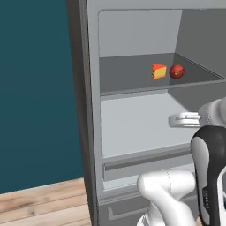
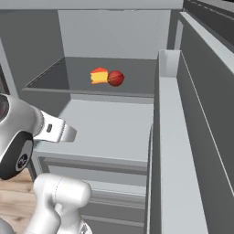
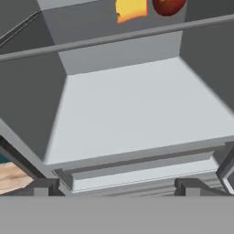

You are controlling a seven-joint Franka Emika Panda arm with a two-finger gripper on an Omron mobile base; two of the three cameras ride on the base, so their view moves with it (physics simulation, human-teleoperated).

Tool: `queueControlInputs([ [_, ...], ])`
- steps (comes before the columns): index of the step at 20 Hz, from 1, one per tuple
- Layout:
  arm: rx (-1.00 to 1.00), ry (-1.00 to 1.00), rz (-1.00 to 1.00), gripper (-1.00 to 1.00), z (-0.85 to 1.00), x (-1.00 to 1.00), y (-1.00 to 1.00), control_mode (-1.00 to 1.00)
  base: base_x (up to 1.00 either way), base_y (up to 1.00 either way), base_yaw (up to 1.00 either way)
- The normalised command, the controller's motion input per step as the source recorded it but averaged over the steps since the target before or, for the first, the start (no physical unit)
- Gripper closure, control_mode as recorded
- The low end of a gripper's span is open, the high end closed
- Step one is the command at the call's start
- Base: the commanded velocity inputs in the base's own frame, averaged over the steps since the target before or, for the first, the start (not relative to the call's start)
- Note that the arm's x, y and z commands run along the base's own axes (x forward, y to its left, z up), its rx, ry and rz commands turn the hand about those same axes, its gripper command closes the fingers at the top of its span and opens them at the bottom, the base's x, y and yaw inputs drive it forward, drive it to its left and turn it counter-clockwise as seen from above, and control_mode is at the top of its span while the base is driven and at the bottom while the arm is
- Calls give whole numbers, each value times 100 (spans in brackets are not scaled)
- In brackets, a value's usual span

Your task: Take the cheese, steak, and onion from the fridge and place them on the plate on the dining counter to create an appetizer plate.

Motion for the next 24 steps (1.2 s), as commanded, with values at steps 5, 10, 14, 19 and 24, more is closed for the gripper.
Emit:
queueControlInputs([
  [5, 0, 0, -3, -100, 83, 0, 0, -100, 0, 0, 0],
  [10, 0, 2, -21, -100, 67, 4, -1, -100, 0, 0, 0],
  [14, -1, 0, -19, -100, 38, 0, -3, -100, 0, 0, 0],
  [19, -1, 0, -4, -100, 6, 3, -6, -100, 0, 0, 0],
  [24, 0, 0, 0, -100, 0, 0, -22, -100, 0, 0, 0],
])
